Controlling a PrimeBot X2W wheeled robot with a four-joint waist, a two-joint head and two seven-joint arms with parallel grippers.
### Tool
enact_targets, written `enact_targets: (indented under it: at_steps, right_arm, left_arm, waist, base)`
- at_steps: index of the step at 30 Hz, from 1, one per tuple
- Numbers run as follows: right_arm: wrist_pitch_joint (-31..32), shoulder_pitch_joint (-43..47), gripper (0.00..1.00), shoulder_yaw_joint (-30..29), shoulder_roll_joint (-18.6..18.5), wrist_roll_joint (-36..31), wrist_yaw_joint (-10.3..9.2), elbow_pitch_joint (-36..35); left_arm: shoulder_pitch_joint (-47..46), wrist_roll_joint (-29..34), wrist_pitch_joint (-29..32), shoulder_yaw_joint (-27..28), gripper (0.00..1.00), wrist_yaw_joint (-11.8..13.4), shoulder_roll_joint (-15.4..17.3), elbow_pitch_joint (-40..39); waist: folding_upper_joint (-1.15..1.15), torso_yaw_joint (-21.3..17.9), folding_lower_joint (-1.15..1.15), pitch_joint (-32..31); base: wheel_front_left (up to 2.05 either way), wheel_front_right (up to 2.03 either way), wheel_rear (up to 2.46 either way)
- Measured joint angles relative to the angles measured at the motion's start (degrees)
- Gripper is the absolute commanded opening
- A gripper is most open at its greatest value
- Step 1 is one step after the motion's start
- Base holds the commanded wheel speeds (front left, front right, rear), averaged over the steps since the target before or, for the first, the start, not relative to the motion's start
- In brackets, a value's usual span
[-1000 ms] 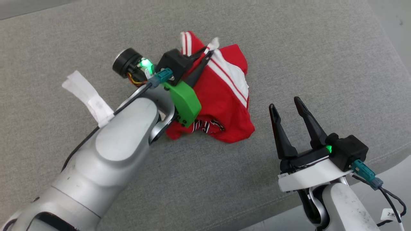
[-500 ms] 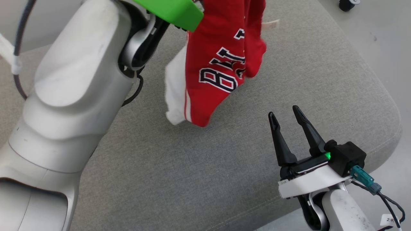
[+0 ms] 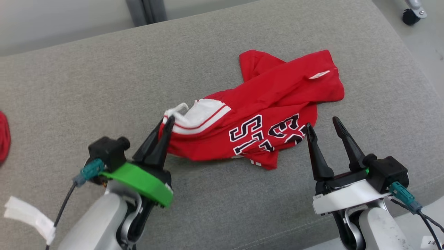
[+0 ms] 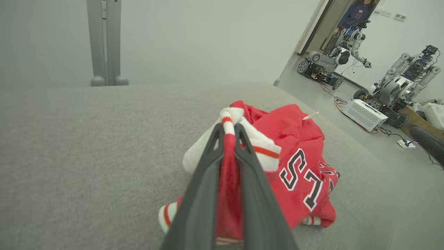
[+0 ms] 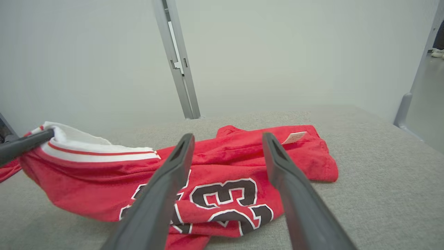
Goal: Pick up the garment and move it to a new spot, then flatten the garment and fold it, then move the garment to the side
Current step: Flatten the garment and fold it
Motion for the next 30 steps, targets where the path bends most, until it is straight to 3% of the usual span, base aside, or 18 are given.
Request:
enact_targets:
  at_steps: [5,12,13,14,15,23,27,30]
  right_arm:
    - [0.0,0.0,1.0,-0.5,0.0,-0.7,0.0,0.2]
    - [0.0,0.6,1.0,0.2,0.0,-1.4,0.0,0.8]
    - [0.0,0.7,1.0,0.3,0.0,-1.5,0.0,0.9]
    - [0.0,0.7,1.0,0.4,0.0,-1.5,0.0,1.0]
    - [0.0,0.8,1.0,0.4,0.0,-1.5,0.0,1.0]
    - [0.0,1.7,1.0,0.5,0.0,-1.5,0.0,1.3]
    - [0.0,2.0,1.0,0.5,0.0,-1.5,0.0,1.3]
    - [0.0,2.0,1.0,1.1,0.0,-1.5,0.0,1.3]
  left_arm:
    - [6.3,5.0,-1.0,-1.0,0.0,0.6,2.6,0.4]
    - [10.5,6.9,0.6,-3.6,0.0,0.4,1.3,5.1]
    - [10.9,6.8,1.6,-4.1,0.11,0.6,0.9,6.0]
    - [11.2,6.4,2.8,-4.4,0.65,0.7,0.6,6.4]
    - [11.3,5.9,3.8,-4.6,1.0,1.0,0.5,6.8]
    - [11.9,4.9,5.2,-1.6,1.0,7.1,2.2,3.3]
    - [10.5,7.4,6.7,-1.0,1.0,10.5,3.9,1.6]
    - [7.4,8.2,9.3,-1.6,1.0,11.3,3.9,2.8]
  waist:
    - [0.0,2.6,0.0,-0.1]
    - [0.0,5.6,0.0,-0.9]
    - [0.0,5.8,0.0,-1.2]
    - [0.0,5.9,0.0,-1.5]
    - [0.0,6.0,0.0,-1.8]
    - [0.0,5.6,0.0,-3.8]
    - [0.0,5.3,0.0,-4.0]
    - [0.0,5.1,0.0,-3.8]
  base:
    - [0.0,0.0,0.0]
    - [0.0,0.0,0.0]
    - [0.0,0.0,0.0]
    - [0.0,0.0,0.0]
    - [0.0,0.0,0.0]
    - [0.0,0.0,0.0]
    - [0.0,0.0,0.0]
    - [0.0,0.0,0.0]
